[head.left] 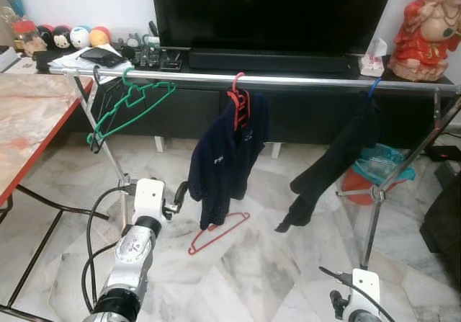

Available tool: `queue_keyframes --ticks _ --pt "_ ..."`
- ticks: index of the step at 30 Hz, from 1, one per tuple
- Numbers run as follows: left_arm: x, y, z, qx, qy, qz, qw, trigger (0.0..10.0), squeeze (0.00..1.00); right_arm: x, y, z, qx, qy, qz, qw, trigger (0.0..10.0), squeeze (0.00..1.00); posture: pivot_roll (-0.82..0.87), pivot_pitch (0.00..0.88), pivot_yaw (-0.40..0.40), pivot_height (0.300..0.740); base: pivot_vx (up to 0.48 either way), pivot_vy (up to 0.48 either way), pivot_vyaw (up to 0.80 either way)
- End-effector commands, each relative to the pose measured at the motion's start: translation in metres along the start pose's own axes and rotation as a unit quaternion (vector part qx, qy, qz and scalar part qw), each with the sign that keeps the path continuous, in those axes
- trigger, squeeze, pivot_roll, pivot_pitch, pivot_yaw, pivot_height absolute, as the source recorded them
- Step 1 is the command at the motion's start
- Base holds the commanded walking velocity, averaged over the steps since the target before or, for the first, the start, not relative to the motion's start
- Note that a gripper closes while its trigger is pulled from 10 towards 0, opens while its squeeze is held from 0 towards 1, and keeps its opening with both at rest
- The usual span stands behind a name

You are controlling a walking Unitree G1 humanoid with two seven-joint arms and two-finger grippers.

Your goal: Hang hanger

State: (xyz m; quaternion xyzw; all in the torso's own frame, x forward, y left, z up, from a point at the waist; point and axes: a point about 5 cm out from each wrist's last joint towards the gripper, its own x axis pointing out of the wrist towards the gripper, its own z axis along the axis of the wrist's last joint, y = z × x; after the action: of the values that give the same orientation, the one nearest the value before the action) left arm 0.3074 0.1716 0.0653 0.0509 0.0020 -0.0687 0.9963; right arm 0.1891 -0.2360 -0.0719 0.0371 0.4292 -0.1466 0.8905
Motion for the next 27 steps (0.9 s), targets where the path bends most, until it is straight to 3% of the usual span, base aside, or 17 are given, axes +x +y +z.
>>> queue_keyframes --ticks 1,10,18,23,27 --pt "0.001 0.001 0.006 -0.002 -0.006 -0.005 1.000 10.0 0.00 0.000 -0.001 0.003 0.002 -0.005 -0.004 1.000 10.0 0.00 -0.18 0.000 0.013 0.740 0.000 0.000 0.00" --pt "0.005 -0.002 0.016 -0.011 -0.021 -0.005 1.000 10.0 0.00 0.000 -0.002 0.000 0.000 0.006 -0.006 1.000 10.0 0.00 -0.15 0.000 0.011 0.740 0.000 0.000 0.00" --pt "-0.004 -0.010 0.022 -0.032 -0.027 0.000 0.999 10.0 0.00 -0.001 -0.005 -0.005 -0.010 0.012 0.002 1.000 10.0 0.00 -0.10 0.000 -0.025 0.740 0.000 0.000 0.00" --pt "-0.008 -0.008 0.027 -0.037 -0.032 0.012 0.999 10.0 0.00 -0.001 -0.006 -0.005 -0.030 0.008 0.014 0.999 10.0 0.00 -0.11 0.000 -0.030 0.740 0.268 0.000 0.00" --pt "-0.008 -0.011 0.029 -0.038 -0.030 0.003 0.999 10.0 0.00 -0.002 -0.006 -0.007 -0.020 0.005 0.013 1.000 10.0 0.00 -0.13 0.000 -0.016 0.740 0.323 0.000 0.00"
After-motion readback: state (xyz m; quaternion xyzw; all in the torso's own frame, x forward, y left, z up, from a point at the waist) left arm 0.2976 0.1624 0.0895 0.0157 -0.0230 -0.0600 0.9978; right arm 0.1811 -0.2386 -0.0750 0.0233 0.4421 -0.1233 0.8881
